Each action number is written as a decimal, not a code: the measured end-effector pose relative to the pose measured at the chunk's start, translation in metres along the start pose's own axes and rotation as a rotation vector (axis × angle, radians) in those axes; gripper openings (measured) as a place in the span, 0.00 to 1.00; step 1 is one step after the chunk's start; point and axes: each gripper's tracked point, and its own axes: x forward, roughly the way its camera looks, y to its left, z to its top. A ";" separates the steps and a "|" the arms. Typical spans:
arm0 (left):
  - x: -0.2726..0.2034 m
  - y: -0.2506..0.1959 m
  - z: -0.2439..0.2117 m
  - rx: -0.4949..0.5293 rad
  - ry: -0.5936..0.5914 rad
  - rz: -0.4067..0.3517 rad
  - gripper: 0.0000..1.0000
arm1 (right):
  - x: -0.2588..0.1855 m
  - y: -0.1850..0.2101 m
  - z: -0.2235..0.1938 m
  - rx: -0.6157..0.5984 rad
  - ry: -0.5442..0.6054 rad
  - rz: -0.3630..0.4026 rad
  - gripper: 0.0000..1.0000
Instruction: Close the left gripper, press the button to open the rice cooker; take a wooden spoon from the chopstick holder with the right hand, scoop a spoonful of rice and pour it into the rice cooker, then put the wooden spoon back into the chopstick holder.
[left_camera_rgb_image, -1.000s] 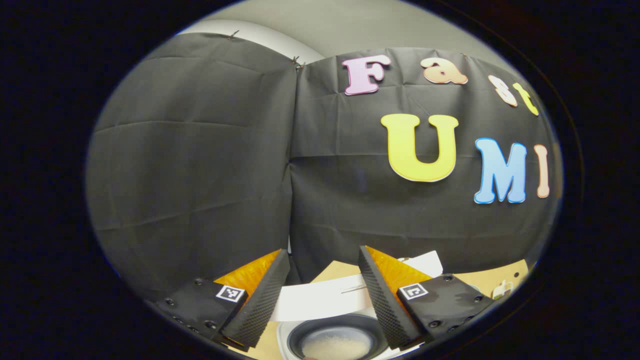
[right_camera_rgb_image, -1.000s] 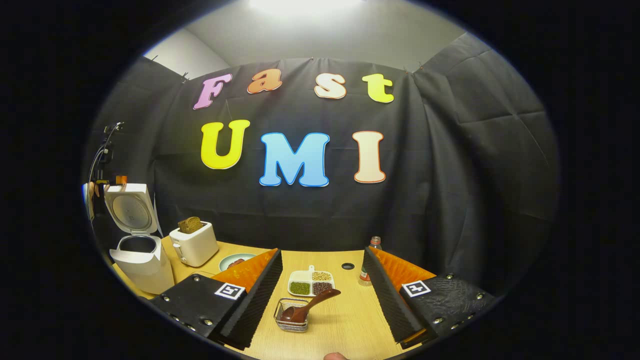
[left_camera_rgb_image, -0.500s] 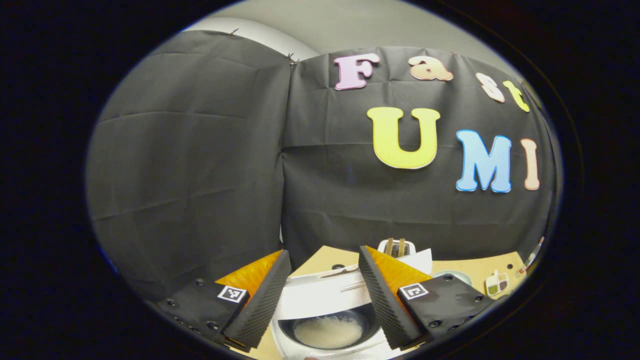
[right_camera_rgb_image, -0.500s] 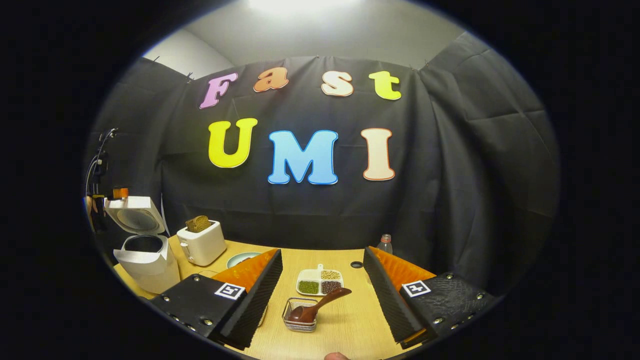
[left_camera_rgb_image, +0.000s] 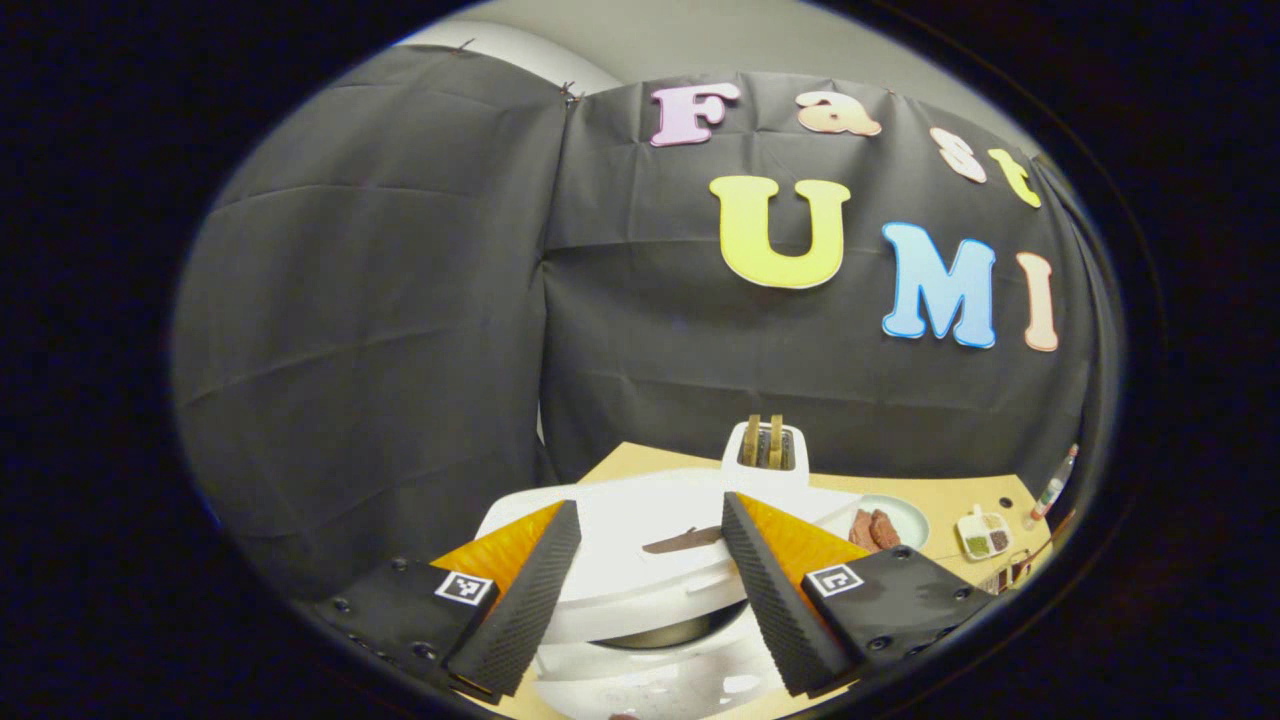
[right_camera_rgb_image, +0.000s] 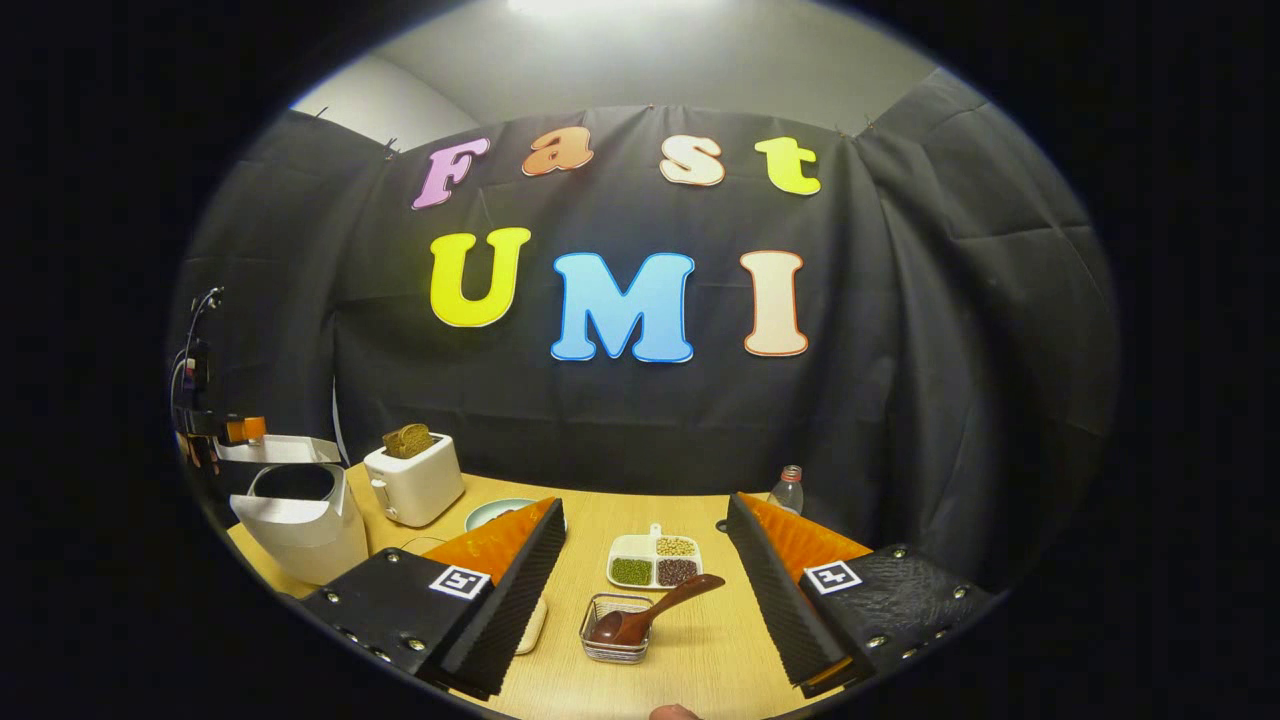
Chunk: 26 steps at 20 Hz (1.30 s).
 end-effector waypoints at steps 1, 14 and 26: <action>-0.001 -0.001 -0.006 -0.011 0.011 -0.004 1.00 | 0.000 0.003 0.001 0.000 -0.002 0.006 0.99; -0.005 -0.013 -0.094 0.082 0.163 -0.028 0.99 | 0.002 0.022 -0.005 -0.022 0.020 0.044 0.99; -0.012 -0.016 -0.091 0.088 0.070 -0.017 0.98 | 0.001 0.048 -0.004 -0.019 0.024 0.095 0.99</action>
